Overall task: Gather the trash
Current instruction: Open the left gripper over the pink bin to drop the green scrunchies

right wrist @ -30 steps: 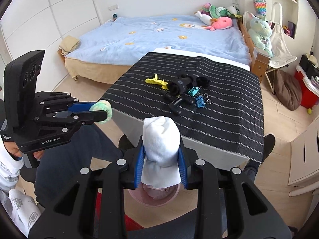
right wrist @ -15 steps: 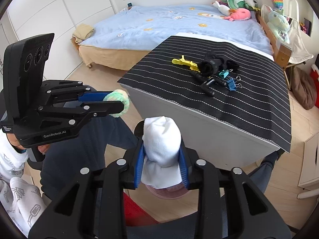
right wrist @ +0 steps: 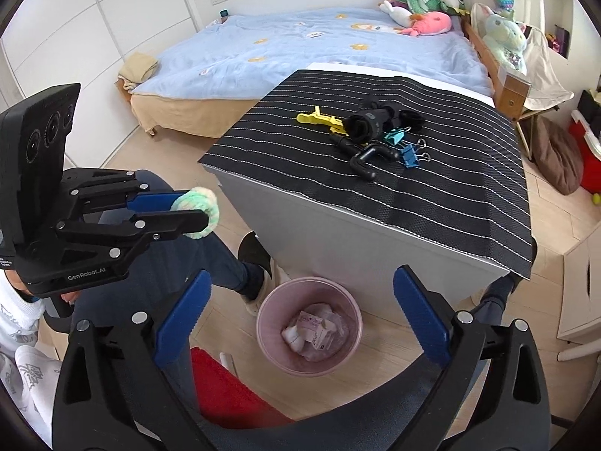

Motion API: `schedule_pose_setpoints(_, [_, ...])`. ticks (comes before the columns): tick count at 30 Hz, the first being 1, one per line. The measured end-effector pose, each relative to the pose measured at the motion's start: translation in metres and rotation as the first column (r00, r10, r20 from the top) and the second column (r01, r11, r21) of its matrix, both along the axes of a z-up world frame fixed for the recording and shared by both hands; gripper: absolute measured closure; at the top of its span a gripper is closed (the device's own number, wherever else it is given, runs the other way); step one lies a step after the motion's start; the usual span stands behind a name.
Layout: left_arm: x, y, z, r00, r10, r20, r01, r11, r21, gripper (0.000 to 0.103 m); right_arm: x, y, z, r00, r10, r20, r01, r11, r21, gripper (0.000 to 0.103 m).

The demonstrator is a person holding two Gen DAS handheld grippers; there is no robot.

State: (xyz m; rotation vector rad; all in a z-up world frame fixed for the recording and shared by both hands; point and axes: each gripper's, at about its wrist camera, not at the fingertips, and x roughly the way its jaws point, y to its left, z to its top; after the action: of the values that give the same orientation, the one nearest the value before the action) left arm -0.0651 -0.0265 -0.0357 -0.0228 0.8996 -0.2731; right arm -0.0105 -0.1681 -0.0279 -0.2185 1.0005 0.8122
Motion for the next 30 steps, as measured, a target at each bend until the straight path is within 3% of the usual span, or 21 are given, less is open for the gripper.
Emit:
schedule_pose_setpoints(26, [-0.001,-0.031,0.005,0.995,-0.101,-0.023,0.101,0.995,0.016,0.085,0.004,-0.04,0.019,0.993,-0.107,0.046,0.106,0.994,0.023,0.005])
schedule_pose_setpoints(30, [-0.001,-0.032,0.003,0.993,-0.112,-0.032,0.112,0.994,0.002,0.076,0.005,-0.043,0.019,0.992,-0.115,0.043,0.114,0.993,0.026,0.005])
